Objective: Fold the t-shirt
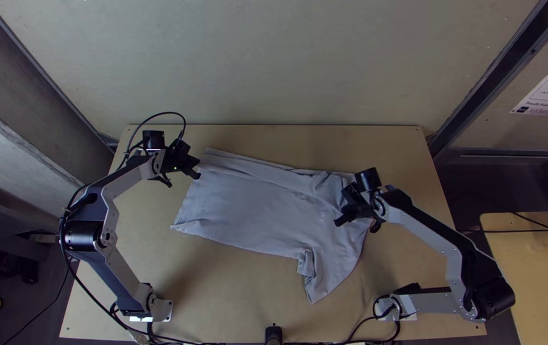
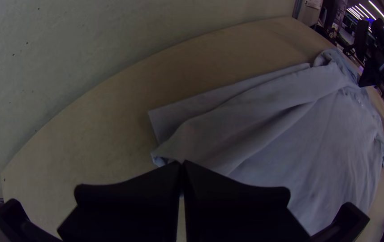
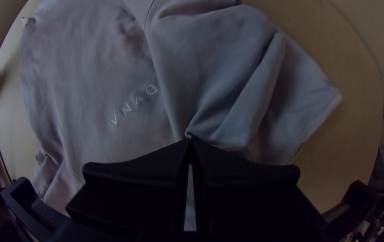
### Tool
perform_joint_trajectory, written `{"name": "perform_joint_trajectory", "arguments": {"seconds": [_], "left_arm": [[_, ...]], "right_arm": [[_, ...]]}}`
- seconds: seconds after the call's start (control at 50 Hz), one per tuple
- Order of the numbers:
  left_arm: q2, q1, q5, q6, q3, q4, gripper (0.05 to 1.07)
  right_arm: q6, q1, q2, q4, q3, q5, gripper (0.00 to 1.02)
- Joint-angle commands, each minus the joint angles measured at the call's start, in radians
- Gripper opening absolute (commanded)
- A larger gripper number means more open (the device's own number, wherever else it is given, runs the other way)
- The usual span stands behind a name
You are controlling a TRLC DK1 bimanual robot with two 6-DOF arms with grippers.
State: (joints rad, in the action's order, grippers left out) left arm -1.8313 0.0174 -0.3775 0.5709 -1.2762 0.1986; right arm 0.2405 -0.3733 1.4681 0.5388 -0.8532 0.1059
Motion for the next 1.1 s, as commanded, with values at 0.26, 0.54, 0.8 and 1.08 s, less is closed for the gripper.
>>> {"name": "perform_joint_trajectory", "arguments": {"seconds": [0.26,0.54,0.8,1.08], "left_arm": [[-0.022,0.009,-0.003,0.046,0.051,-0.042,0.10],[-0.039,0.010,0.019,0.049,0.043,-0.014,1.02],[0.007,0.042,0.003,0.015,0.009,0.024,1.02],[0.098,0.079,-0.057,0.104,-0.031,0.176,1.02]], "right_arm": [[0.020,0.011,0.069,-0.049,0.045,0.005,0.03],[-0.009,0.030,0.083,-0.039,0.011,0.005,0.64],[-0.044,0.030,0.035,0.081,-0.067,0.005,0.95],[-0.041,0.002,-0.055,0.239,-0.099,0.006,0.97]]}}
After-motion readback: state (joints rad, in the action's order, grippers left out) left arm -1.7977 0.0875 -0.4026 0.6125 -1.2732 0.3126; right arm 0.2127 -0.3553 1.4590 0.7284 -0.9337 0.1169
